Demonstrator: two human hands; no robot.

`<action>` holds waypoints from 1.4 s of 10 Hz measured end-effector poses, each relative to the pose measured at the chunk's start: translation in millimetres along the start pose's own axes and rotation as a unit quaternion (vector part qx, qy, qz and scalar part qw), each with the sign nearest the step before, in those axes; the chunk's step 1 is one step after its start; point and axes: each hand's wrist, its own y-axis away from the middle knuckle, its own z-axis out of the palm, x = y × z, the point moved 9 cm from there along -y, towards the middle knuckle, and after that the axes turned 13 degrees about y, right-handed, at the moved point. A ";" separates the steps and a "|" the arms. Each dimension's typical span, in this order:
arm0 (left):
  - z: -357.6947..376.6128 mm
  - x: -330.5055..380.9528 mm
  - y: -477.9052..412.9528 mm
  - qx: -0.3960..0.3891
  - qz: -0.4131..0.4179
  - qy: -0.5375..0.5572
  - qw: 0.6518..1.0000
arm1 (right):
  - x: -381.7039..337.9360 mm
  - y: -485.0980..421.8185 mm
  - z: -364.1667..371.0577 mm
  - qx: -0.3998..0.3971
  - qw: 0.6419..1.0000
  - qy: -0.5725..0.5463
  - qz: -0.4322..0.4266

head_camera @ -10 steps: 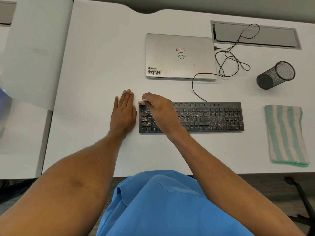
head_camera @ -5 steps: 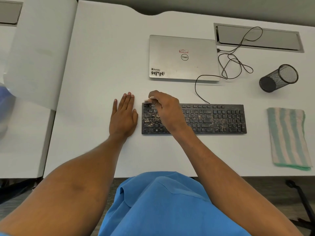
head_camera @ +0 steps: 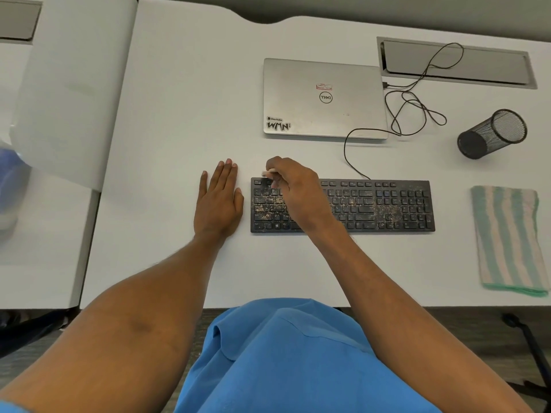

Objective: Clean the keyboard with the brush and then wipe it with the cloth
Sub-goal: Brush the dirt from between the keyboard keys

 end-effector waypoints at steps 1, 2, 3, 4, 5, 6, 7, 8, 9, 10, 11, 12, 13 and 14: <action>0.4 -0.6 0.6 0.000 -0.002 -0.001 1.000 | -1.4 1.2 13.9 -0.053 0.998 0.015 -0.021; 0.7 -0.4 0.3 0.000 -0.002 0.000 1.000 | -2.3 2.2 12.0 -0.058 0.998 -0.010 -0.018; 0.3 -0.3 0.2 0.002 -0.001 0.001 1.000 | -0.3 3.3 -2.7 -0.021 0.997 -0.074 0.017; 0.2 -0.1 -0.1 0.001 -0.001 -0.001 1.000 | 0.8 3.6 -4.1 -0.006 0.997 -0.076 0.024; 0.8 0.3 0.1 0.001 -0.001 0.001 1.000 | 2.2 2.7 4.1 -0.019 0.998 -0.061 0.028; 0.2 0.3 0.0 0.002 -0.002 0.002 1.000 | 4.0 3.1 9.7 -0.034 0.998 -0.050 0.028; -0.1 0.5 0.1 0.002 -0.003 0.003 1.000 | 5.1 5.3 13.6 -0.055 0.996 -0.052 0.037; -0.2 -0.1 -0.2 0.002 -0.004 0.002 1.000 | 1.4 5.5 10.5 -0.050 0.995 -0.071 0.039; 0.5 -1.1 -0.9 0.000 -0.004 -0.003 1.000 | -5.1 2.4 4.9 -0.030 0.994 -0.099 0.030; 0.9 -1.3 -0.6 -0.001 -0.005 -0.003 1.000 | -7.3 1.0 8.1 -0.036 0.994 -0.104 0.028; 1.5 -0.8 -0.2 -0.004 -0.005 -0.005 1.000 | -8.2 3.1 16.8 -0.061 0.995 -0.077 0.024; 1.5 -1.0 -0.1 -0.004 -0.005 -0.006 1.000 | -8.8 4.1 20.3 -0.077 0.995 -0.058 0.017; 0.5 -1.3 -0.1 0.000 -0.003 -0.005 1.000 | -11.5 2.0 16.6 -0.078 0.994 -0.068 0.015; 0.2 -0.3 -0.2 0.002 0.000 -0.005 1.000 | -9.5 -1.2 9.5 -0.053 0.995 -0.080 0.023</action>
